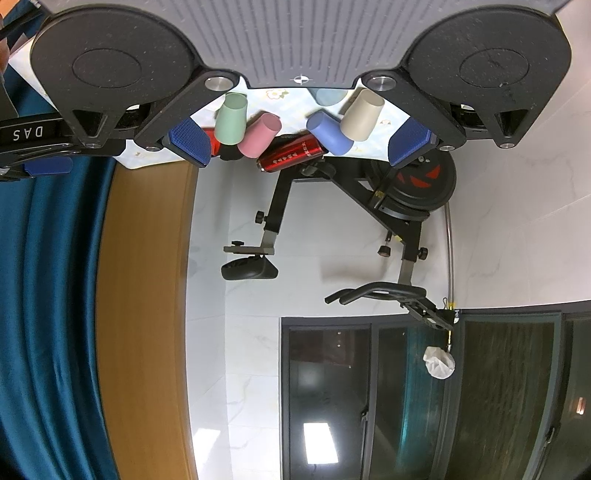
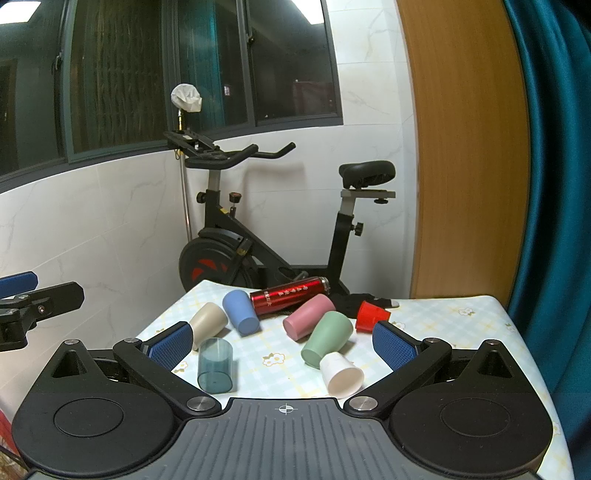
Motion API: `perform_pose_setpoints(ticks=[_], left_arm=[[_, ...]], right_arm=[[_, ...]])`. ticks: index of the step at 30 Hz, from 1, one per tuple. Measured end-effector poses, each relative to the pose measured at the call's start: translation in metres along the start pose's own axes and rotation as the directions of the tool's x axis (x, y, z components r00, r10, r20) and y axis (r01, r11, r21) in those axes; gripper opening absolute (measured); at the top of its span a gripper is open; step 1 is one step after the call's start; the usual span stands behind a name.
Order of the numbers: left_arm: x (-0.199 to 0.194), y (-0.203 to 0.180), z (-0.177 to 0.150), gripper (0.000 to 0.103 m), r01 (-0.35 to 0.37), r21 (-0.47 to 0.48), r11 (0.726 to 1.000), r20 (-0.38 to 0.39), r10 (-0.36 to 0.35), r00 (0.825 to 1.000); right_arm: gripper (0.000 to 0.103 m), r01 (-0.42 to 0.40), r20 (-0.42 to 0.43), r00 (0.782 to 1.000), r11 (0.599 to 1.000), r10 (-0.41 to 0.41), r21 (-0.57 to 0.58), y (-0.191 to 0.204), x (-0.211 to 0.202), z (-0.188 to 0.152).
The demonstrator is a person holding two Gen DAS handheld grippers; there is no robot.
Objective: Flip cup upright
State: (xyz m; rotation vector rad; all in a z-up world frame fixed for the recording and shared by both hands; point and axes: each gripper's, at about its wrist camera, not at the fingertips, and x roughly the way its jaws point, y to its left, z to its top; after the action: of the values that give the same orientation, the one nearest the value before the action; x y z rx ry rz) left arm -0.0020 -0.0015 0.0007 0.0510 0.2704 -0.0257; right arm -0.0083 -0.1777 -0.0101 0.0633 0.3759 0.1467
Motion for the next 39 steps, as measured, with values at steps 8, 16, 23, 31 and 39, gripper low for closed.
perform_pose_setpoints(ticks=[8, 16, 23, 31, 39], left_arm=[[0.0, 0.0, 0.0, 0.103, -0.001, 0.0, 1.0, 0.001, 0.001, 1.0], [0.001, -0.001, 0.0, 0.103, -0.001, -0.001, 1.0, 0.0, 0.001, 1.0], [0.003, 0.001, 0.0, 0.103, -0.003, -0.016, 1.0, -0.015, 0.002, 1.0], [0.034, 0.02, -0.001, 0.103, -0.032, -0.054, 0.998, -0.086, 0.027, 0.996], [0.082, 0.061, -0.007, 0.103, -0.115, -0.1, 0.988, -0.207, 0.093, 0.974]], right_arm=[[0.103, 0.0, 0.001, 1.0, 1.0, 0.0, -0.001, 0.0, 0.0, -0.001], [0.103, 0.0, 0.011, 1.0, 1.0, 0.0, -0.003, -0.003, -0.008, 0.005], [0.103, 0.0, 0.016, 1.0, 1.0, 0.0, -0.004, -0.004, -0.007, 0.008], [0.103, -0.014, 0.001, 1.0, 0.999, 0.014, 0.028, -0.023, 0.018, 0.014], [0.103, 0.032, -0.013, 0.999, 0.992, -0.03, 0.119, -0.069, 0.056, 0.015]])
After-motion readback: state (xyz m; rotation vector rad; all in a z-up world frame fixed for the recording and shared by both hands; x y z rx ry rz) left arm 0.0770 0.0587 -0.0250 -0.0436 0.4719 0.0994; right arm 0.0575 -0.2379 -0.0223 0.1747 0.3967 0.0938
